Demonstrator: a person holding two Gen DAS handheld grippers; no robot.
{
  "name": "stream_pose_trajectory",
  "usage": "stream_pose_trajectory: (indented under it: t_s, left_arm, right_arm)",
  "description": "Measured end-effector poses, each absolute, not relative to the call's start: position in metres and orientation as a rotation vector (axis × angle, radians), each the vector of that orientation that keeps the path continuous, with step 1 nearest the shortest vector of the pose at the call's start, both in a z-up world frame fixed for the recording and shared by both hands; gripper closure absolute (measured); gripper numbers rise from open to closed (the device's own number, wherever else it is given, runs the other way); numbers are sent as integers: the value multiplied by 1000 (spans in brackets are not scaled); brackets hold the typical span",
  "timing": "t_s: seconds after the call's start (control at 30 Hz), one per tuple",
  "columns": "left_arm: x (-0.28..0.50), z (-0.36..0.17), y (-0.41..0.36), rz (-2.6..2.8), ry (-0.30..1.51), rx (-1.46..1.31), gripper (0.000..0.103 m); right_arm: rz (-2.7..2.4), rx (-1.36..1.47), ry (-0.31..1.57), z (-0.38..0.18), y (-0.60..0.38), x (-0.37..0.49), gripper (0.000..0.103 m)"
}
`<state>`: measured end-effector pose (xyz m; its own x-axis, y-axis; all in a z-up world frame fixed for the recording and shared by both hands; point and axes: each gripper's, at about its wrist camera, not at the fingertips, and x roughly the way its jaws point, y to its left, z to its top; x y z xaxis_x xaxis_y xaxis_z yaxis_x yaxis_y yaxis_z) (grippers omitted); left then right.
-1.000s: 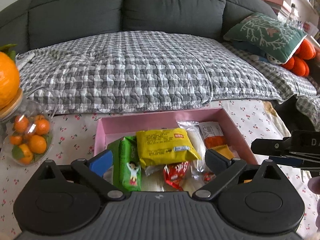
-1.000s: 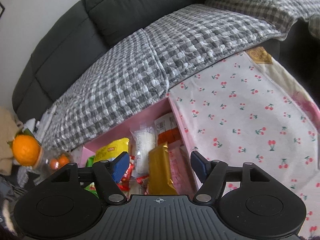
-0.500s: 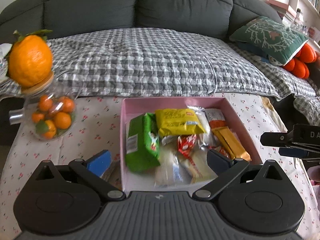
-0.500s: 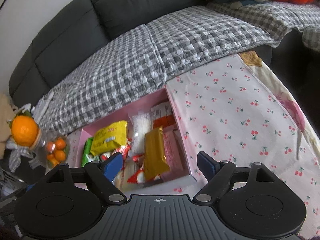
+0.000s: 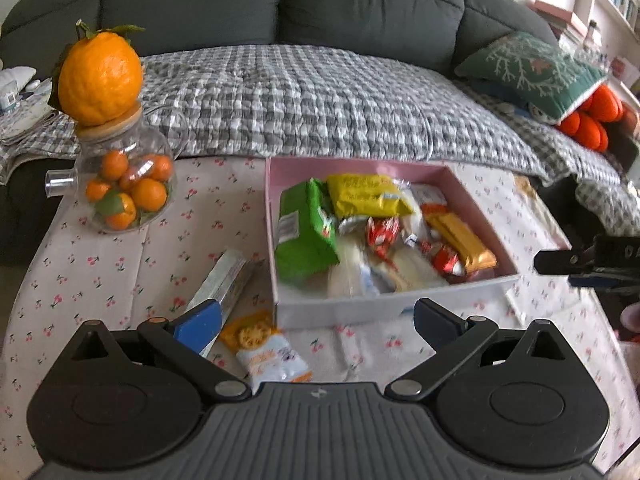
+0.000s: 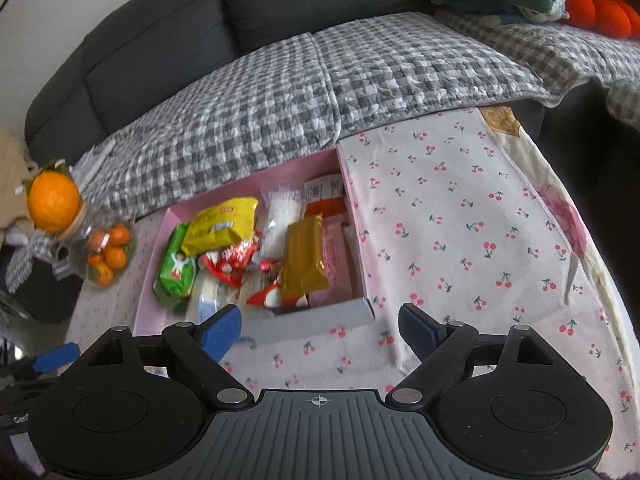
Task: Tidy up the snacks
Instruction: 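Withdraw both tools toward the last snacks on the cloth, then grasp the clear-wrapped white bar with the left tool while the right approaches the biscuit pack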
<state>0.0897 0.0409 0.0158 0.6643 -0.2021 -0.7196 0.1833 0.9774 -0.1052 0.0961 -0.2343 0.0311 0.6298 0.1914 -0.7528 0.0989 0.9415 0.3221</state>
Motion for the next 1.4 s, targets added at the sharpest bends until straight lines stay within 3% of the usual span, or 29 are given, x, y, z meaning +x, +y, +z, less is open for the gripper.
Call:
stream_pose_trajectory:
  t_s: [0.73,1.4]
  left_arm:
    - [58,-11,103,-169,808,17,1]
    - [86,-47,137,-147,728,59,2]
  right_arm:
    - [175,118,827,7,-167,65,12]
    - [313,-23,842,-27,-99,68,10]
